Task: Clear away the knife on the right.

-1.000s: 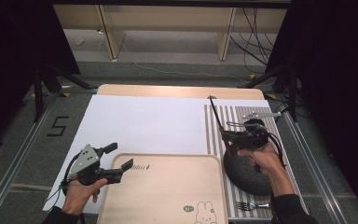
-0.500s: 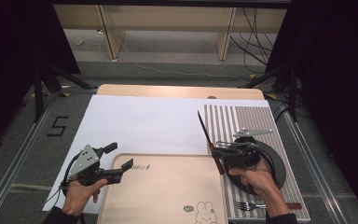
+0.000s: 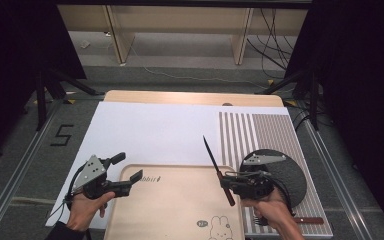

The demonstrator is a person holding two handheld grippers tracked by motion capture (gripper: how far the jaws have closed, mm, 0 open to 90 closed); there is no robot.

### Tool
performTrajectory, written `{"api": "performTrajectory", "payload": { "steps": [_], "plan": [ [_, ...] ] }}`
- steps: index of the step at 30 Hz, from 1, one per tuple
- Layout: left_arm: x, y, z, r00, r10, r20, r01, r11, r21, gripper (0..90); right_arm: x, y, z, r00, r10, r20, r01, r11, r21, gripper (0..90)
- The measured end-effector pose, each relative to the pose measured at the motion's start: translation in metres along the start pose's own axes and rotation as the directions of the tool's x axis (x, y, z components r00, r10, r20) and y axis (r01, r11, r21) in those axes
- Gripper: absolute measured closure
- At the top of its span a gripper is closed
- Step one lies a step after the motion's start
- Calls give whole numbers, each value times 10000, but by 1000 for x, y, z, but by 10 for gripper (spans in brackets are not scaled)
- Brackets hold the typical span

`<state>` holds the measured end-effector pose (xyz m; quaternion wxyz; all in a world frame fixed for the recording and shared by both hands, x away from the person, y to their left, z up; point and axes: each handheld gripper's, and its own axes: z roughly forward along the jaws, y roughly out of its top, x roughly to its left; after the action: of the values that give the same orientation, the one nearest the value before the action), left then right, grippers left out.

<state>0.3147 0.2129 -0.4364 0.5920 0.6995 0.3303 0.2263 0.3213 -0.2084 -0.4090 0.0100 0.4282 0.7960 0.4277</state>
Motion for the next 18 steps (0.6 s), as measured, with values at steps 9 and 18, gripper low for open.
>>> {"api": "performTrajectory", "payload": {
  "steps": [9, 18],
  "plan": [
    [0, 0, 0, 10000, 4, -3, -4, 10000, -32, 158, 14, -20, 1, 9996, 209, -162, -204, 9992, 347, 771],
    [0, 0, 0, 10000, 34, -3, -34, 10000, -20, 158, 20, -34, 1, 9995, 296, -88, -289, 9970, 715, 771]
  ]
}}
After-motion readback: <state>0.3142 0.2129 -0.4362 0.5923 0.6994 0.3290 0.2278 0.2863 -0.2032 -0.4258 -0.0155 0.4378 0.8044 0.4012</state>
